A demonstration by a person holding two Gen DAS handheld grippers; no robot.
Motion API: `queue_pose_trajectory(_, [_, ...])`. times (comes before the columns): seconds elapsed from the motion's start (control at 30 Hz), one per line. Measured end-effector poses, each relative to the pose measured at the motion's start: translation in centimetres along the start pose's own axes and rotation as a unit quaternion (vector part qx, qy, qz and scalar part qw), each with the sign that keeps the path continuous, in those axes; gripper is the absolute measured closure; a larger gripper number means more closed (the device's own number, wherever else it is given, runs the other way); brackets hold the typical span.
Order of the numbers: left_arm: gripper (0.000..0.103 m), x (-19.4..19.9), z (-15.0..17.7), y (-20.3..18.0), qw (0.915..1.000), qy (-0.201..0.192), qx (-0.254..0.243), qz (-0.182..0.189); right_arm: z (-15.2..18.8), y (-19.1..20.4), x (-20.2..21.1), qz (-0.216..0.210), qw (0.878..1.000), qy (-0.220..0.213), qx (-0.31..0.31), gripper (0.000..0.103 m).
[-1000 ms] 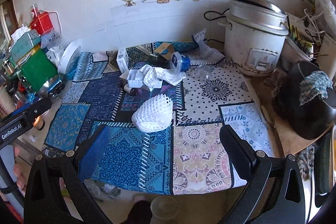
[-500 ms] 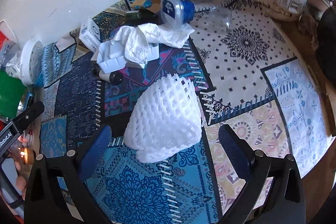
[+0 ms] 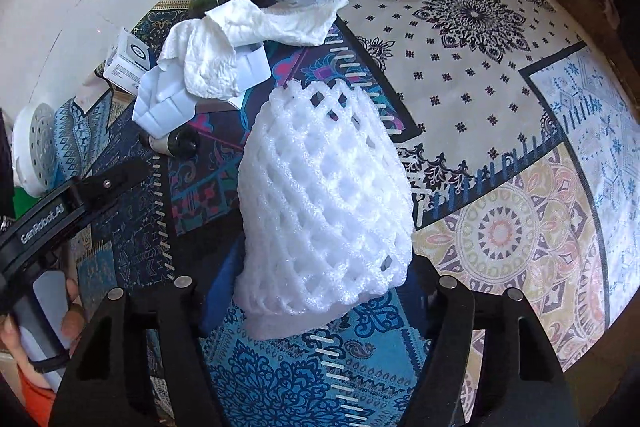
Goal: Collect trash
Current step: 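Move both tools toward the white foam net and brown bottle on the counter, then grasp the white foam net with the right tool while the left tool grasps the brown bottle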
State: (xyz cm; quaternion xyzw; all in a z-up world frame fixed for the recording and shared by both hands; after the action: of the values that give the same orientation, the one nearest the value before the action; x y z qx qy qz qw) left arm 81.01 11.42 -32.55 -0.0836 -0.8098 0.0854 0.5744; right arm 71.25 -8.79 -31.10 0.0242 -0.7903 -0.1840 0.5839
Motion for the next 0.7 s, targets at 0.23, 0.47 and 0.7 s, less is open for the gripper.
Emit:
queue_pose_trajectory(0.23, [0.022,-3.3,-1.5,-2.0,0.9999,0.013,0.002,0.0,-0.3,-1.8,1.5,0.022,1.0,-0.022,-0.005,0.043])
queue_pose_trajectory(0.47, [0.031,-3.6,-2.7,-1.3,0.9993,-0.012,0.004,-0.036,-0.2,-3.3,2.5,0.029,0.999,-0.037,-0.018,0.043])
queue_pose_trajectory(0.7, [0.053,-2.6,-2.7,1.9,0.9986,-0.016,0.009,-0.05,-0.8,-3.4,3.0,0.025,0.998,-0.048,-0.02,0.043])
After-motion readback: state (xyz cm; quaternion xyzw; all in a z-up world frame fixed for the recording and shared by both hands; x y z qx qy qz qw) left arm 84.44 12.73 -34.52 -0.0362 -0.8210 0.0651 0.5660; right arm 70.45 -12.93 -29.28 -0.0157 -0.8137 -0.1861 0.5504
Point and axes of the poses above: each gripper's, at about its wrist camera, not at the fingertips, and x roughly against the way its jaws point, y to its left, z to its underside, the point moved 5 cm from there along -x, roughly the way its jaws point, and after that the axes turned 1 degree about y, right-handed, at the moved point
